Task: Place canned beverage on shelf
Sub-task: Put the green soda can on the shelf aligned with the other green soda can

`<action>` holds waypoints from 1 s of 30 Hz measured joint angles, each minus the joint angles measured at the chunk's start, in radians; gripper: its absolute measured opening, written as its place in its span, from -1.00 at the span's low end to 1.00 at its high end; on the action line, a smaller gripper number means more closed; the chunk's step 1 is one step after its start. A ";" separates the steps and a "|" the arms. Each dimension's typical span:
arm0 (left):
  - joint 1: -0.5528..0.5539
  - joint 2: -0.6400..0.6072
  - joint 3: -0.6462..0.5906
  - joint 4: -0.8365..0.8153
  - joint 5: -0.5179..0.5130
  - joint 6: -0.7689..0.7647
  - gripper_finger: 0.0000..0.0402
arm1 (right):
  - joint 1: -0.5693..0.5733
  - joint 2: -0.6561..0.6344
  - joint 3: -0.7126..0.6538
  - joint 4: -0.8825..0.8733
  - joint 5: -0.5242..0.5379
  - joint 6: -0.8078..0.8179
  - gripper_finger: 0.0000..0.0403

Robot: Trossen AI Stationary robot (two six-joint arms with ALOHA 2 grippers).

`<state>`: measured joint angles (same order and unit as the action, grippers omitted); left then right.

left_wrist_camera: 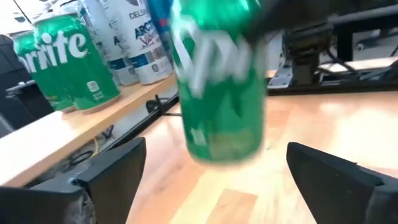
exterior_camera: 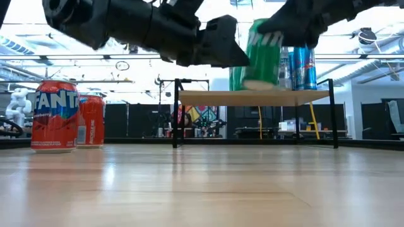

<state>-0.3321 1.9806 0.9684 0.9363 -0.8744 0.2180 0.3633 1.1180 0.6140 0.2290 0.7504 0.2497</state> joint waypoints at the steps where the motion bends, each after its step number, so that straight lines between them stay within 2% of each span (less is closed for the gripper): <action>1: 0.001 -0.015 0.000 -0.024 -0.001 0.000 0.94 | -0.014 -0.032 0.003 -0.018 0.004 -0.004 0.42; 6: -0.001 -0.056 0.000 -0.110 -0.001 -0.028 0.96 | -0.075 -0.110 0.105 -0.185 0.008 -0.040 0.42; 14: 0.000 -0.059 -0.001 -0.119 -0.001 -0.029 0.96 | -0.190 -0.048 0.338 -0.461 0.009 -0.055 0.42; 20: 0.000 -0.060 -0.002 -0.135 -0.020 -0.034 0.96 | -0.276 0.008 0.361 -0.454 0.029 -0.004 0.42; 30: 0.003 -0.059 -0.002 -0.227 -0.030 -0.082 0.96 | -0.360 0.110 0.359 -0.414 0.085 -0.007 0.42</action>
<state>-0.3294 1.9213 0.9668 0.7092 -0.9039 0.1364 0.0033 1.2281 0.9733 -0.1848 0.8353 0.2429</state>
